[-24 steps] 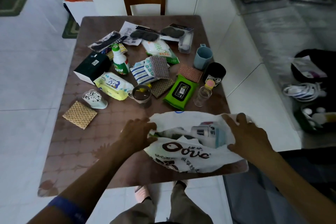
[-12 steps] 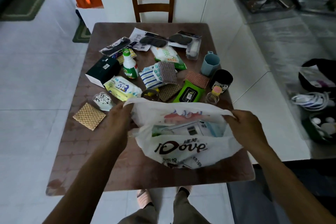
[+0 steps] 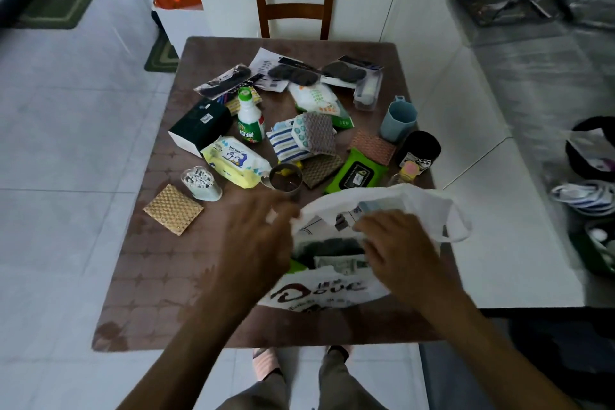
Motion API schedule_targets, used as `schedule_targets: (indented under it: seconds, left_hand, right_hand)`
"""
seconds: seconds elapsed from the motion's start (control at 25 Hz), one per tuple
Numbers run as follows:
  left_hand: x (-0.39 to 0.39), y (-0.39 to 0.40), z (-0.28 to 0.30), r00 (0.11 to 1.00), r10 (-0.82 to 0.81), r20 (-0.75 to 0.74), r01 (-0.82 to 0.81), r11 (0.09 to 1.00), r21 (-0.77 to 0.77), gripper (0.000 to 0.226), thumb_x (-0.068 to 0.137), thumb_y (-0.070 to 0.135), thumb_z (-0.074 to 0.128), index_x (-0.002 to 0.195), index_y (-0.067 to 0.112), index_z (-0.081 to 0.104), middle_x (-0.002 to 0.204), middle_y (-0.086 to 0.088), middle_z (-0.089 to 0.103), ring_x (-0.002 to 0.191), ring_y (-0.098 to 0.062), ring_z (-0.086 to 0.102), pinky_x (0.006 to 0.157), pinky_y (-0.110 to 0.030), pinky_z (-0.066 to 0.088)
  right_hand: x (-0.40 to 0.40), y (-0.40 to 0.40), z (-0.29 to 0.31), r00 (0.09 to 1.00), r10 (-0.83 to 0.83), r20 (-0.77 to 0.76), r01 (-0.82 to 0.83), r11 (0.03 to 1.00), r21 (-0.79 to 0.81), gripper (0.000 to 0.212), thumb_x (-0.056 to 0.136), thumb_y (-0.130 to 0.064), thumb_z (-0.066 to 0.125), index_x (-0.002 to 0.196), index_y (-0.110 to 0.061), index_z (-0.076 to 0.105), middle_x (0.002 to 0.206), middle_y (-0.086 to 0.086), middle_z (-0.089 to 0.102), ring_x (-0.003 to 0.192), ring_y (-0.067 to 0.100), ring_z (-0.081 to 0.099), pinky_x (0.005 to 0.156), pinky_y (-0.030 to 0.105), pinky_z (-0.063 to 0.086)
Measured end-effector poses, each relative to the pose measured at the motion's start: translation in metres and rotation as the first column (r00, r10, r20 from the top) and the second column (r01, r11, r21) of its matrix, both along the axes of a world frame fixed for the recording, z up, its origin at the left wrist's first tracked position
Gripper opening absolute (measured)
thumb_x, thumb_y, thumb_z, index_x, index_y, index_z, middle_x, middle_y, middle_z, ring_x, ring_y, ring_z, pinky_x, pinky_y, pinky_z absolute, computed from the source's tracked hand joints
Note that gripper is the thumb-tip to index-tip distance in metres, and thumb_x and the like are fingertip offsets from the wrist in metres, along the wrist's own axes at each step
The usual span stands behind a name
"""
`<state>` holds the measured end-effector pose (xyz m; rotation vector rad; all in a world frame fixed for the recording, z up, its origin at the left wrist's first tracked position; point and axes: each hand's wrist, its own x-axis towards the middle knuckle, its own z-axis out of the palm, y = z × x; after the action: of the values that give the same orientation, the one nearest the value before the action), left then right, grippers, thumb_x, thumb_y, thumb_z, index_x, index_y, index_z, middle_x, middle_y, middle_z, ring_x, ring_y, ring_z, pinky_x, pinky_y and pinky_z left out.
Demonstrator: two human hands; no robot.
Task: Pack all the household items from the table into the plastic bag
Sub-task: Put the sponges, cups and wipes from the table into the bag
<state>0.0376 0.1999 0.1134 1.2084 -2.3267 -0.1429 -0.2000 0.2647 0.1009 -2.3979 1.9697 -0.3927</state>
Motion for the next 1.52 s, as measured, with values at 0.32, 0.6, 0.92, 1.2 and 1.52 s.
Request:
schedule_targets:
  seconds: [0.32, 0.6, 0.92, 1.2, 1.52]
  left_hand:
    - [-0.031, -0.048, -0.013, 0.761, -0.077, 0.644, -0.114, 0.962, 0.25, 0.063, 0.08, 0.027, 0.065, 0.138, 0.018, 0.04, 0.146, -0.008, 0.037, 0.127, -0.03, 0.039, 0.1, -0.044, 0.035]
    - [-0.04, -0.065, 0.004, 0.935, -0.115, 0.335, 0.013, 0.956, 0.291, 0.026, 0.09, 0.033, 0.058, 0.113, 0.025, 0.066, 0.116, 0.0, 0.067, 0.103, -0.019, 0.059, 0.084, -0.034, 0.045]
    - [-0.035, -0.09, -0.001, 0.966, -0.155, 0.207, 0.041, 0.883, 0.467, 0.03, 0.087, 0.007, 0.056, 0.106, 0.024, 0.072, 0.116, 0.001, 0.069, 0.104, -0.023, 0.065, 0.086, -0.033, 0.051]
    - [-0.029, -0.091, 0.002, 0.996, -0.09, 0.017, 0.069, 0.861, 0.505, 0.026, 0.072, -0.011, 0.063, 0.078, 0.013, 0.07, 0.091, 0.001, 0.072, 0.082, -0.024, 0.066, 0.066, -0.036, 0.054]
    - [-0.028, -0.082, -0.002, 0.997, -0.083, -0.002, 0.074, 0.869, 0.489, 0.04, 0.078, -0.003, 0.064, 0.114, 0.014, 0.071, 0.121, -0.005, 0.069, 0.107, -0.026, 0.066, 0.086, -0.039, 0.055]
  right_hand:
    - [0.009, 0.015, -0.016, 0.966, 0.181, -0.184, 0.088, 0.439, 0.894, 0.038, 0.086, -0.045, 0.058, 0.114, -0.02, 0.066, 0.112, 0.005, 0.067, 0.1, 0.022, 0.061, 0.089, 0.036, 0.048]
    - [0.001, -0.067, 0.064, 0.745, -0.121, 0.656, -0.15, 0.928, 0.342, 0.018, 0.089, -0.041, 0.053, 0.102, -0.036, 0.066, 0.086, -0.017, 0.069, 0.075, 0.002, 0.067, 0.067, 0.02, 0.056]
    - [-0.075, -0.248, -0.066, 0.882, 0.386, -0.269, -0.156, 0.779, 0.607, 0.046, 0.085, -0.012, 0.06, 0.129, -0.025, 0.056, 0.133, 0.008, 0.056, 0.114, 0.03, 0.054, 0.091, 0.044, 0.05]
    - [-0.075, -0.269, -0.139, 0.55, 0.655, -0.518, -0.248, 0.721, 0.647, 0.057, 0.072, -0.035, 0.072, 0.126, -0.032, 0.056, 0.133, -0.001, 0.052, 0.122, 0.029, 0.038, 0.096, 0.043, 0.035]
    - [-0.102, -0.222, -0.015, 0.843, -0.143, 0.519, -0.048, 0.94, 0.337, 0.064, 0.066, -0.04, 0.087, 0.122, -0.026, 0.06, 0.107, -0.005, 0.067, 0.099, 0.015, 0.063, 0.078, 0.025, 0.048]
